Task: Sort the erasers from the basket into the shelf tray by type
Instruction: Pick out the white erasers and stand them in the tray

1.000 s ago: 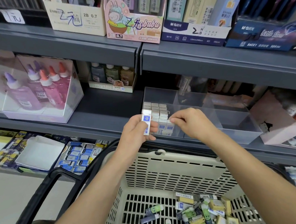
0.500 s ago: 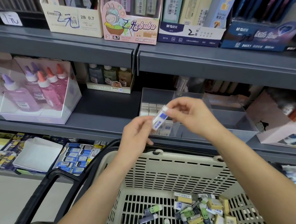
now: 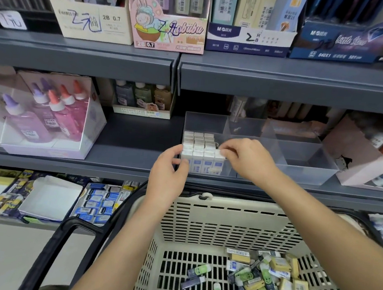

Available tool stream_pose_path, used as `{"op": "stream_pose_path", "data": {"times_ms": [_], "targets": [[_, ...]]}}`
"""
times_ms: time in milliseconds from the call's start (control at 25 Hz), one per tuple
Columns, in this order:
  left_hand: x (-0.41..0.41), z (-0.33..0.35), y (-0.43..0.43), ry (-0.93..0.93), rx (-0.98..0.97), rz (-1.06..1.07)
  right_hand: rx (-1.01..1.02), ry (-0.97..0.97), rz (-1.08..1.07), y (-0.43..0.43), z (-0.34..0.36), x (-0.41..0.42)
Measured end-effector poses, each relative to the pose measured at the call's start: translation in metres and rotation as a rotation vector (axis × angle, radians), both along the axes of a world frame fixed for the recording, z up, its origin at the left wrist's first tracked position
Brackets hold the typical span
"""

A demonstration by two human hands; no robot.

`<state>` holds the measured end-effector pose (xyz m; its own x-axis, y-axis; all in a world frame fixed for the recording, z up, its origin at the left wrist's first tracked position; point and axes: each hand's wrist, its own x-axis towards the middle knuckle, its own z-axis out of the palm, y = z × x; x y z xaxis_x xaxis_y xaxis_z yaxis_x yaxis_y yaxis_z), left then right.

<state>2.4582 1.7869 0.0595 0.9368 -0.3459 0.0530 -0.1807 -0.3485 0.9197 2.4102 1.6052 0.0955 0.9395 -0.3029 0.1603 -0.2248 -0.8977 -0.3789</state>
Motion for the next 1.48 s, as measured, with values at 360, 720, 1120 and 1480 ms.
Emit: {"op": "stream_pose_path", "data": {"times_ms": [360,720,1120,1480], "targets": [[-0.015,-0.002,0.000,-0.129,-0.086,0.041,0.013,-0.125,0.077,-0.001,0.005,-0.034],[-0.126,-0.038,-0.022,-0.126,0.006,-0.440,0.168,0.310,0.148,-0.002,-0.071,-0.180],[-0.167,-0.143,0.007,0.238,0.822,-0.908,0.015,1.155,-0.091,0.007,-0.157,-0.225],[-0.140,-0.145,0.014,0.364,0.759,-0.834,0.666,0.791,-0.094,0.035,-0.167,-0.220]]}}
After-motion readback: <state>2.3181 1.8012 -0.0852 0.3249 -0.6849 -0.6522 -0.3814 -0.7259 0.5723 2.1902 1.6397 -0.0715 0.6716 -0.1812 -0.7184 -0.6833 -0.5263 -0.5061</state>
